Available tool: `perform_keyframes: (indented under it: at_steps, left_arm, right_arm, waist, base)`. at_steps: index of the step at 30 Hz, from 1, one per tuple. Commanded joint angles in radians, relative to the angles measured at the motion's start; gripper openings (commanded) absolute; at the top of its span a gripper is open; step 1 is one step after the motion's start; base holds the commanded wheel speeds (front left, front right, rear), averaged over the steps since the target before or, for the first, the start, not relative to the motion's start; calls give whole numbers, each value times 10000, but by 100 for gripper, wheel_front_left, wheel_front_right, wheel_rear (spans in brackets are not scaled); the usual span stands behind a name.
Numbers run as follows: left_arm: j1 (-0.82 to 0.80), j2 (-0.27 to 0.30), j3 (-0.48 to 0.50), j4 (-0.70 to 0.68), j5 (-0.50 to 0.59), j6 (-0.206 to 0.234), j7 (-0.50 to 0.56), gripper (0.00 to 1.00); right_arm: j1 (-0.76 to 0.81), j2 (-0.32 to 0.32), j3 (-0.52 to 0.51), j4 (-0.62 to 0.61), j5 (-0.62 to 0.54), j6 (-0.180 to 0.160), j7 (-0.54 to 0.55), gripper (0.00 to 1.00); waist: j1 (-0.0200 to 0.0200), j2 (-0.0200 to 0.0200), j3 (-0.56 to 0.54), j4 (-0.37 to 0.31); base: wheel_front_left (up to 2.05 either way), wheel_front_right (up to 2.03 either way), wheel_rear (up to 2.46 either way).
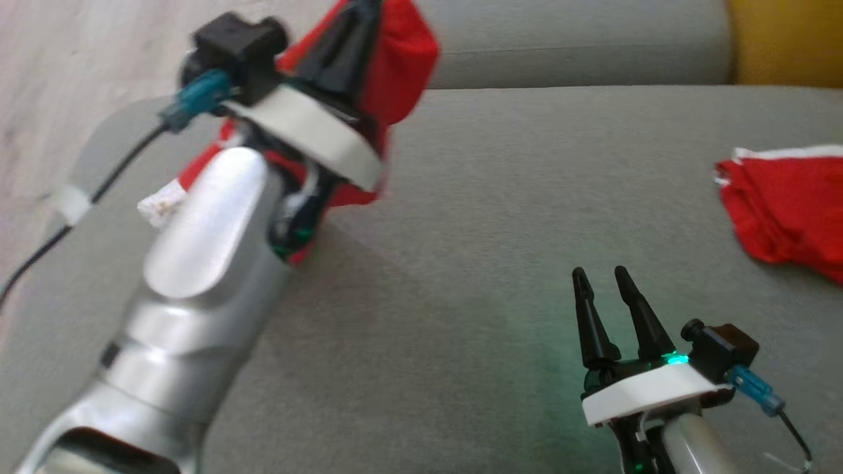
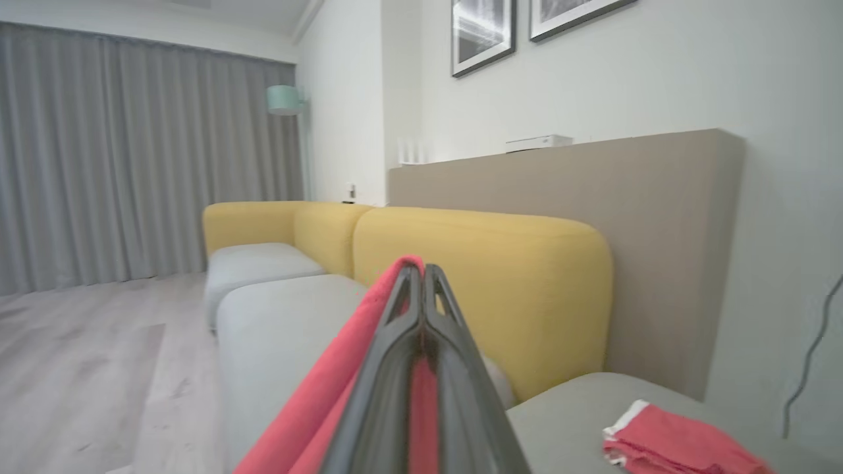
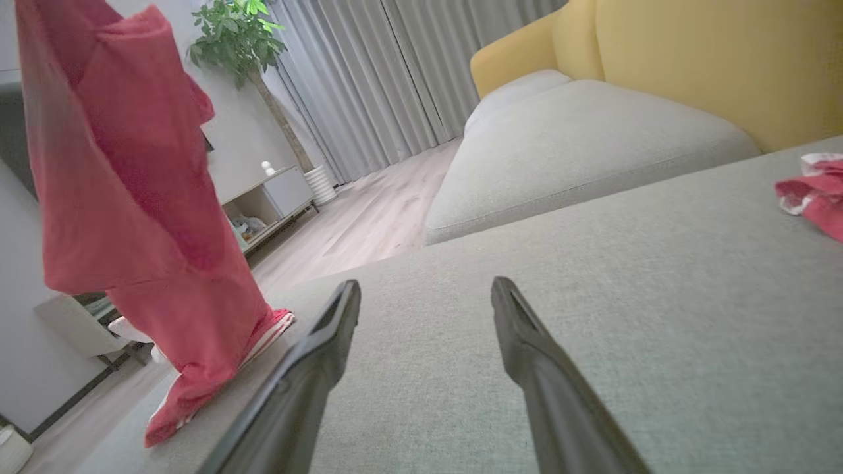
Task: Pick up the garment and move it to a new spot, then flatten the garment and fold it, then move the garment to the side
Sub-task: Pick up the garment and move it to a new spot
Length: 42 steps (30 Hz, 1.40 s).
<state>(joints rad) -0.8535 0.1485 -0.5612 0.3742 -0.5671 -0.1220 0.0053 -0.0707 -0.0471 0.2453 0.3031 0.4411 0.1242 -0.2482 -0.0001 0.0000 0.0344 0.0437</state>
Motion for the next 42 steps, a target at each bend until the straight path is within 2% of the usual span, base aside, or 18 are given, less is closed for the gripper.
perform_keyframes:
  at_steps: [1,6,10,12,17,25,30,36,39,40,42]
  left_arm:
    - [-534,48,224,-487,-54,68,87,0]
    - [-720,-615,-101,-1104,-212,450,303,0]
    - [-735,-904,-671,-830,-521,648,338,0]
    - [-602,-953,-1120,-465,-862,617,619,100]
    - [-561,-975,-2275,536,-739,410,799,100]
    - [-761,-496,-2146,1275,-457,443,64,100]
    - [-488,256,-1770,1279,-290,801,-630,100]
    - [766,1395,-1618,704,45,1391,-1399,100]
    - [1852,1877,-1480,213,11,1845,-1786,100]
    - [1852,1877,-1480,213,11,1845,-1786,100]
    - [2676,2116,-1351,-167,-74,2198,-2025,100]
  right_arm:
    - [-266,-31,237,-357,83,65,-136,100]
    - [-430,-31,439,-407,189,65,-136,100]
    - [-537,-31,613,-465,317,65,-136,100]
    - [-575,-31,672,-495,366,65,-136,100]
    - [-637,-31,547,-598,428,65,-136,100]
    - [-543,-31,269,-611,252,65,-136,100]
    - [-440,-31,-215,-594,23,65,-136,100]
    - [-37,-31,-796,-556,-530,65,-136,100]
    - [232,-31,-1027,-553,-713,65,-136,100]
    - [232,-31,-1027,-553,-713,65,-136,100]
    - [391,-31,-1174,-569,-776,65,-136,100]
  waist:
    - [1,0,-16,-412]
    - [1,0,143,-1456]
    - [1,0,307,-2206]
    - [1,0,405,-2501]
    - [1,0,666,-2723]
    - [1,0,489,-1794]
    - [1,0,189,-876]
    - [1,0,-134,172]
    - [1,0,-286,503]
    - [1,0,-286,503]
    - [1,0,-369,686]
  base:
    - [0,0,0]
    - [0,0,0]
    - [0,0,0]
    - [0,0,0]
    - [0,0,0]
    - [0,0,0]
    - [0,0,0]
    - [0,0,0]
    - [0,0,0]
    - [0,0,0]
    - [0,0,0]
